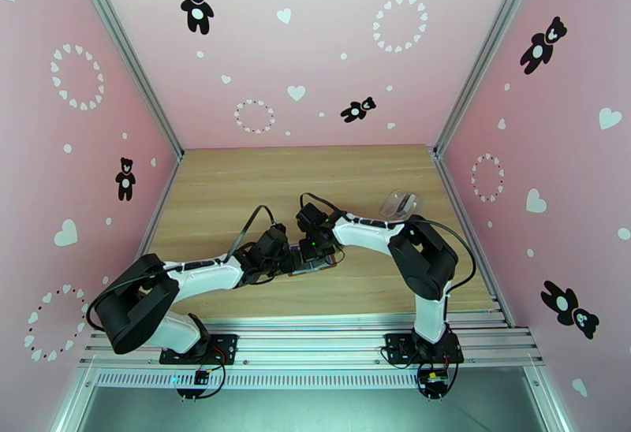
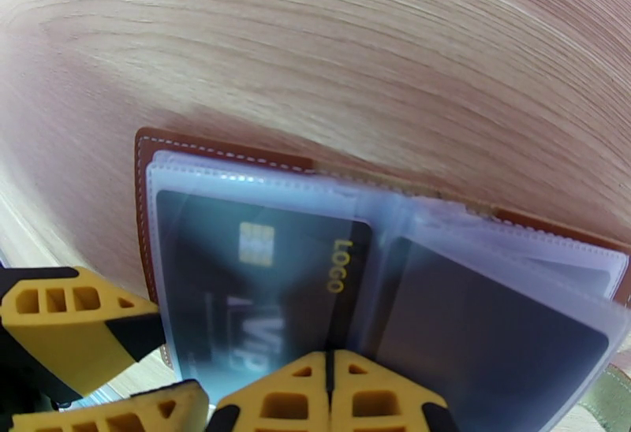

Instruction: Put the credit cards into the card holder

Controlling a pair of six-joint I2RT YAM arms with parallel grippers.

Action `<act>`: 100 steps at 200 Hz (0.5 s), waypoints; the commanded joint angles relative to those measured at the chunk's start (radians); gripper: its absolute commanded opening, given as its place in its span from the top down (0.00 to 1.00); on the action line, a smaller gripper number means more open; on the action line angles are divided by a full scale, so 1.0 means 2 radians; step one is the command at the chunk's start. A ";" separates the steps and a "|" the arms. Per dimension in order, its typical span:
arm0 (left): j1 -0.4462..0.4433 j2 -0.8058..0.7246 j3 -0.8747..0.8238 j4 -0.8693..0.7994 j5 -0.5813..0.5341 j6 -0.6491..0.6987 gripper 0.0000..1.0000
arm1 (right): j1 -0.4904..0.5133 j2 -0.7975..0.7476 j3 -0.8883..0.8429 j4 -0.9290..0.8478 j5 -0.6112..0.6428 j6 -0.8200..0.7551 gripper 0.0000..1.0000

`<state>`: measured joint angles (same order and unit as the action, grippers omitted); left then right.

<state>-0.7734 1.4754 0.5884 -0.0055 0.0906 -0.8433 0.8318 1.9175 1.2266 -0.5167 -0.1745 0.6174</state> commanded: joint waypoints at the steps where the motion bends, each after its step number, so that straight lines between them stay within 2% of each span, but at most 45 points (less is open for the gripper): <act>1: 0.005 0.007 0.012 0.019 0.012 -0.003 0.67 | 0.004 0.018 -0.001 -0.010 0.007 -0.002 1.00; 100: 0.005 0.017 0.004 0.077 0.041 -0.013 0.68 | 0.005 -0.028 -0.021 0.001 0.008 0.010 0.98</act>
<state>-0.7712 1.5005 0.5884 0.0837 0.1299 -0.8547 0.8322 1.9072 1.2175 -0.5106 -0.1726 0.6220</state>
